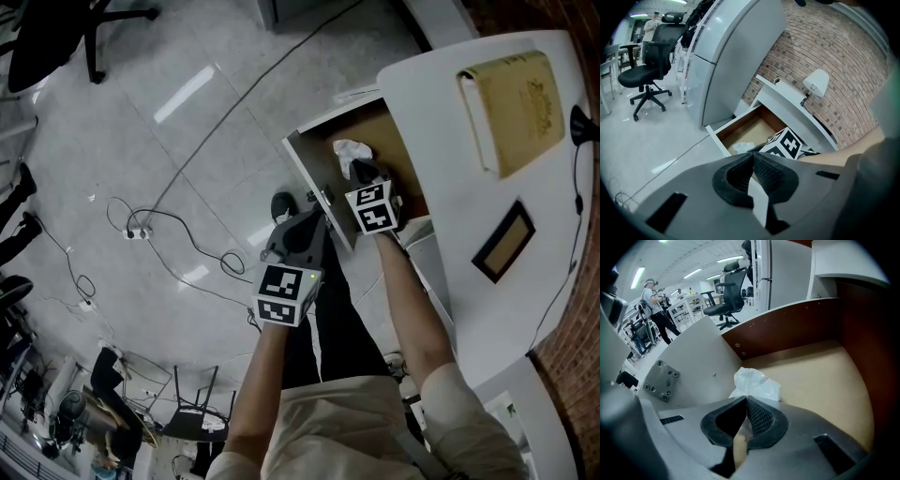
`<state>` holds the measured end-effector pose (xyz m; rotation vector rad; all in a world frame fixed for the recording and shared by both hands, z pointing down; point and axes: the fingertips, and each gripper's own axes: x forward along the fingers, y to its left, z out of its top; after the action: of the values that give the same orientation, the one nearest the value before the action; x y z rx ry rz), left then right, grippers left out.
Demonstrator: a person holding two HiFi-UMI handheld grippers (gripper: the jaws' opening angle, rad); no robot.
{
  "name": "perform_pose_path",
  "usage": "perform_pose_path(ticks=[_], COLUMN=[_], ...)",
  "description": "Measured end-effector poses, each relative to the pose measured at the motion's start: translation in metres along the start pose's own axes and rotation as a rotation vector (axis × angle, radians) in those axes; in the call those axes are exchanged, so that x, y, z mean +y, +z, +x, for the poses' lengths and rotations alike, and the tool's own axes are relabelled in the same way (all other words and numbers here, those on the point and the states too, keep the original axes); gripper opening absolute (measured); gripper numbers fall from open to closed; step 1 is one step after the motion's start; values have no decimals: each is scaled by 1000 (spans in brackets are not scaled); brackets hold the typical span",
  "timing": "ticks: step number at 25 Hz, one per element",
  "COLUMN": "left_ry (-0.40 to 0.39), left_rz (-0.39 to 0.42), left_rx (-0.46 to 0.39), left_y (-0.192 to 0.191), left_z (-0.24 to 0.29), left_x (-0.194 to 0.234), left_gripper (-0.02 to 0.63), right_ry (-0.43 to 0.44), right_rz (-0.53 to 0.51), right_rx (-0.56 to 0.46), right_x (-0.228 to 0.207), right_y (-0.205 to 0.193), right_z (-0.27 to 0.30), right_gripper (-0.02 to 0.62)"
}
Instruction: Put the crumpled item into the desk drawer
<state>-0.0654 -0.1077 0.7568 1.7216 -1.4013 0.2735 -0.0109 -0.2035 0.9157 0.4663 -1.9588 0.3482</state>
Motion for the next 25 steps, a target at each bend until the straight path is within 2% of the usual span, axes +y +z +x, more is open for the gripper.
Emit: perform_pose_path(ticks=[12, 15, 22, 25], left_ry=[-15, -15, -6, -11], left_rz=[25, 39, 57, 79], left_rx=[11, 10, -2, -9], left_y=[1, 5, 16, 22], left_z=[-16, -24, -43, -55], left_x=[-4, -5, -15, -22], left_gripper=[17, 17, 17, 17], right_ry=[-9, -19, -45, -60], right_rz=[8, -1, 58, 71], right_rx=[13, -1, -18, -47], right_x=[9, 11, 15, 19], right_y=[1, 12, 18, 28], right_z=[-13, -26, -57, -81], right_gripper=[29, 29, 31, 52])
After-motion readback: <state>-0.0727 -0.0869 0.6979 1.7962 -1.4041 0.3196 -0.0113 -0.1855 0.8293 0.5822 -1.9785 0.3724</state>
